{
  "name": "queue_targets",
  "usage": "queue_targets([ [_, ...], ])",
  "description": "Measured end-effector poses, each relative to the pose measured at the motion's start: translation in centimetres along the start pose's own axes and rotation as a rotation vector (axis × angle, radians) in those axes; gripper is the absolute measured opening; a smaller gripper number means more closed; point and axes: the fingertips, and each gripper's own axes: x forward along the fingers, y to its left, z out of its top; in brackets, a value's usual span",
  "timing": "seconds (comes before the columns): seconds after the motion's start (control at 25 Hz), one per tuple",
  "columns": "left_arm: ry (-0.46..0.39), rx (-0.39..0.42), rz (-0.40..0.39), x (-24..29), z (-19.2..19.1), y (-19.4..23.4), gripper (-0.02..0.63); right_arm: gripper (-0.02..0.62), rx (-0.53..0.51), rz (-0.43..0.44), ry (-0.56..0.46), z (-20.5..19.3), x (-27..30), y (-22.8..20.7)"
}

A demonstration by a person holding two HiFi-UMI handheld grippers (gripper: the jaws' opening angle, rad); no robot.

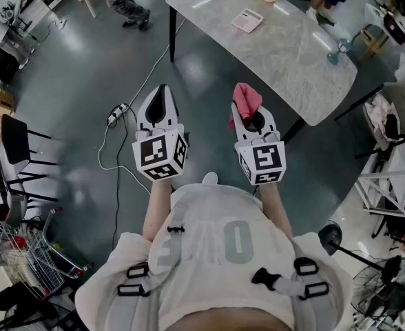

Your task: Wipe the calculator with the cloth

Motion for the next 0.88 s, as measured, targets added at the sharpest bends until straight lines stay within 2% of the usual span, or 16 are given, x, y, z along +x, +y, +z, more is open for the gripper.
queue_targets([
  [0.4, 0.019, 0.013, -0.009, 0.4, -0.8, 0.7, 0.020, 0.055, 0.001, -0.018, 0.022, -0.8, 0.3, 0.3],
  [0.52, -0.002, 0.016, -0.055, 0.5, -0.6, 0.5, 0.022, 0.055, 0.018, -0.014, 0.012, -0.8, 0.5, 0.4],
  [0.56, -0.013, 0.008, -0.088, 0.7, -0.4, 0.2, 0.120, 0.055, 0.028, -0.014, 0.009, -0.8, 0.5, 0.5],
  [0.6, -0.027, -0.006, -0.116, 0.9, -0.2, 0.0, 0.328, 0.055, 0.036, -0.015, 0.008, -0.9, 0.5, 0.5],
  [0.64, -0.041, -0.018, -0.130, 1.0, 0.0, 0.0, 0.371, 0.055, 0.042, -0.016, 0.009, -0.9, 0.6, 0.5],
  [0.76, -0.056, -0.007, -0.116, 1.2, 0.3, 0.4, 0.435, 0.055, 0.053, -0.017, 0.015, -1.2, 0.7, 0.8],
  [0.88, -0.064, -0.056, -0.137, 1.0, 0.5, 0.7, 0.454, 0.055, 0.068, -0.007, 0.009, -1.2, 1.0, 1.3],
])
